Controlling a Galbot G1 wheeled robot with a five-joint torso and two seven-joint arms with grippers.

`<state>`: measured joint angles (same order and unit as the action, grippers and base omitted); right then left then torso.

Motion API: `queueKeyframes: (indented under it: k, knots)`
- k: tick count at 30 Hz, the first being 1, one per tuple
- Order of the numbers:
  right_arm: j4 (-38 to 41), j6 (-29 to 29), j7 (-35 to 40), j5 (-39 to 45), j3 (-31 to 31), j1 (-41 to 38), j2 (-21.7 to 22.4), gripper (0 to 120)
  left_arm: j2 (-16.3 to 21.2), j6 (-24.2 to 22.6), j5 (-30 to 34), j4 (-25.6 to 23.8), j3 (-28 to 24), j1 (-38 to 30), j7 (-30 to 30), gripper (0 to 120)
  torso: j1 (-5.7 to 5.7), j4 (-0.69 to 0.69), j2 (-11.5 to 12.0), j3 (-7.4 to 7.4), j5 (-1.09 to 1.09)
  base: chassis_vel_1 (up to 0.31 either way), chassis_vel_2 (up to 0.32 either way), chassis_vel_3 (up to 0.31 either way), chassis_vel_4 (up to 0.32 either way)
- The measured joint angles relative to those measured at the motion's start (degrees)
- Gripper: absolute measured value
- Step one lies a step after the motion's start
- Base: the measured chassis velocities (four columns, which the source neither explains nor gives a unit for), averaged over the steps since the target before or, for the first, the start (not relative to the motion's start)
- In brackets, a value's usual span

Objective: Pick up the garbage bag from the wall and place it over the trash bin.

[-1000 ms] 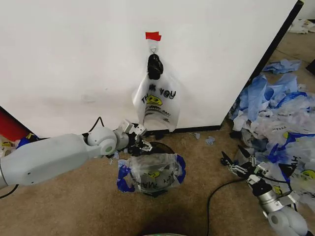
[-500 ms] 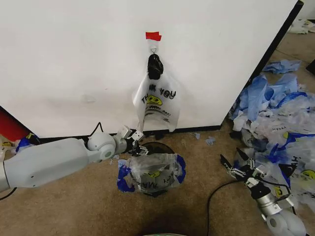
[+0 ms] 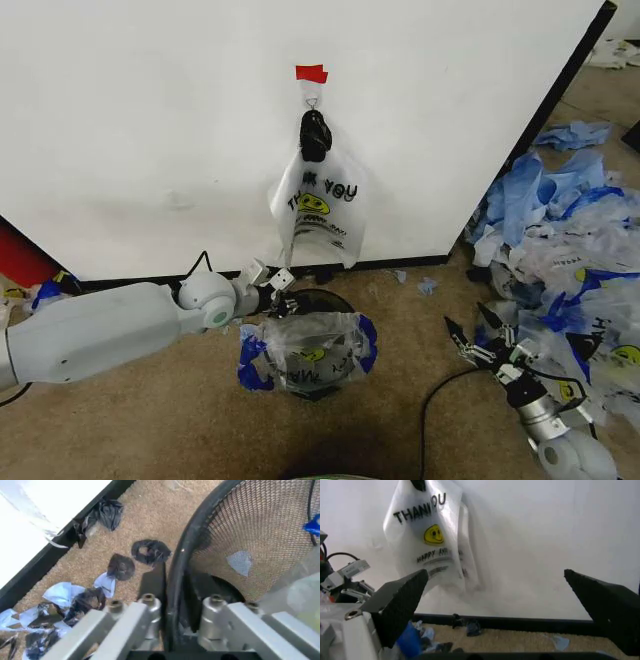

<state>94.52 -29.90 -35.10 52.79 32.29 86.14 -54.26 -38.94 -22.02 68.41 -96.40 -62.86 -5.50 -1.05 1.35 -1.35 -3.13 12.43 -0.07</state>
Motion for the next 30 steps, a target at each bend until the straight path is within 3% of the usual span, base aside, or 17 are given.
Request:
queueKeyframes:
  k: [3,10,16,18,21,22,24,27,30]
  knots:
    - [-0.2,-0.1,0.0,0.0,0.0,0.0,0.0,100,0.2,-0.1,0.4,-0.4,0.0,0.2,-0.4,0,0.0,0.0,0.0,0.0,0.0,0.0,0.0,0.0,0.0]
    - [-0.9,-0.6,0.0,-0.3,-0.8,-0.5,-0.3,100,1.9,-0.7,3.1,-2.5,3.4,4.0,-4.0,0,0.0,-0.02,0.0,0.0,0.0,0.0,0.0,0.0,0.0]
    - [-1.7,-0.7,-0.1,-0.2,-2.0,-1.5,0.0,100,5.7,-1.2,10.6,-9.4,12.3,10.9,-14.7,0,0.0,0.01,0.0,0.01,-0.02,0.0,0.0,0.0,0.0]
    - [-1.9,-0.7,-0.2,0.1,-2.7,-2.4,0.2,100,8.0,-0.9,13.4,-14.0,19.3,16.3,-18.1,0,0.0,0.0,0.0,0.0,0.03,0.0,0.0,0.0,0.0]
    - [-2.0,-0.3,-0.2,0.5,-3.8,-4.0,0.5,100,10.4,0.2,18.9,-20.5,34.6,30.0,-24.2,0,0.0,0.01,0.0,0.0,0.0,0.0,0.0,0.0,0.0]
    - [-2.0,-0.3,-0.2,0.5,-3.8,-4.0,0.5,100,10.4,0.2,18.9,-20.5,34.6,30.0,-24.2,0,0.0,0.01,0.0,0.0,0.0,0.0,0.0,0.0,0.0]
    - [-2.3,-0.3,-0.2,0.6,-4.9,-5.0,0.7,100,10.5,2.4,22.9,-24.0,45.6,41.3,-30.7,0,0.0,0.0,0.0,0.0,-0.04,0.0,0.0,0.0,0.0]
    - [-2.8,-0.3,-0.2,0.6,-6.2,-5.9,0.7,100,9.4,4.7,25.5,-26.0,57.2,52.6,-37.6,0,0.0,0.0,0.0,0.0,0.04,0.0,0.0,0.0,0.0]
    - [-3.0,-0.3,-0.2,0.6,-7.0,-6.5,0.8,100,9.0,5.8,25.8,-27.1,61.4,58.7,-40.2,0,0.0,0.01,0.0,0.0,-0.05,0.0,0.0,0.0,0.0]
